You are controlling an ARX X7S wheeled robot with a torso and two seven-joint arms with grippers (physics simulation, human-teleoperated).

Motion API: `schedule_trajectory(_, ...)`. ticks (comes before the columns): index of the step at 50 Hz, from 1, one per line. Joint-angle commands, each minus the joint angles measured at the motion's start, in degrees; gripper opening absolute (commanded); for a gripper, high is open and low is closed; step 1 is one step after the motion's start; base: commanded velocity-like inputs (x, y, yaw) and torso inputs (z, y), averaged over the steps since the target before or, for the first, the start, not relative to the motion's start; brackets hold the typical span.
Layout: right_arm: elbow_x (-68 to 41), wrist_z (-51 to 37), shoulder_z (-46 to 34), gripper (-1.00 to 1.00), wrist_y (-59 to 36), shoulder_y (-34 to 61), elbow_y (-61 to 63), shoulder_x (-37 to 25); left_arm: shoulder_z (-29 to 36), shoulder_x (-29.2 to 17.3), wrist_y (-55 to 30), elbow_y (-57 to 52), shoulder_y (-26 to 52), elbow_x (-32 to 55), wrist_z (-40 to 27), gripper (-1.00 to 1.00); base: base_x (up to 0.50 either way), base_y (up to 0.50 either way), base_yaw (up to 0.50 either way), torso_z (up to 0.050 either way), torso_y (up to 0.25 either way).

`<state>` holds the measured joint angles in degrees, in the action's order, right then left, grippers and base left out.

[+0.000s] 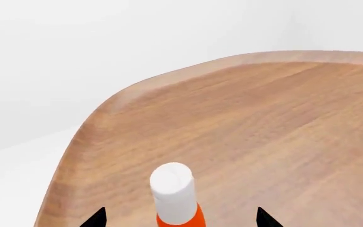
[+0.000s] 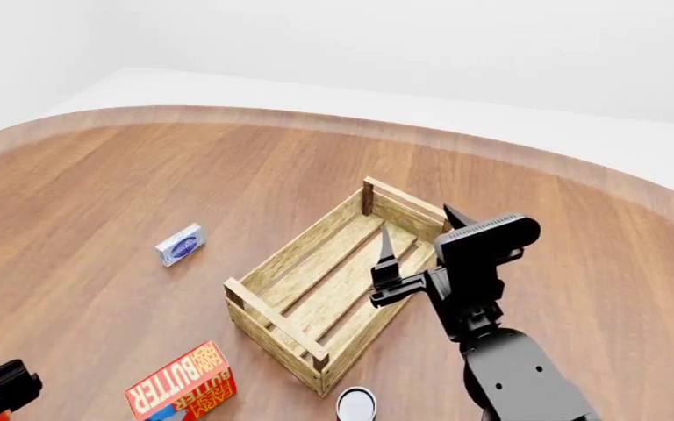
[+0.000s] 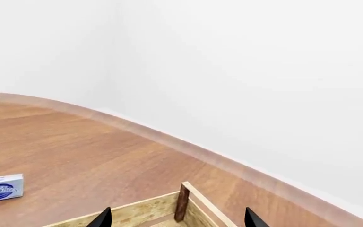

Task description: Pick up the ketchup, and put it in the wooden tray.

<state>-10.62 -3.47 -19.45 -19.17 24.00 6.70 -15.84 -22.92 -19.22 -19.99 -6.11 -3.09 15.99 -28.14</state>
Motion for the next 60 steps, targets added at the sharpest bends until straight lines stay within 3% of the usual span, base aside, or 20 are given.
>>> schedule_trajectory(1,-0.2,-0.2,-0.1,1.0,0.3,0.1,-0.7,-0.2,1.2,-0.4,1.8,4.1,2.4,-1.3,-0.2,1.0,0.0,0.0,0.0,0.0,0.0)
schedule_trajectory(60,-1.2,-1.2,-0.9,1.0,0.9,1.1,-2.3,-0.5,2.5,-1.6,11.3,27.9,14.1,-5.2,-2.3,1.0,0.0,0.0,0.0,0.0,0.0)
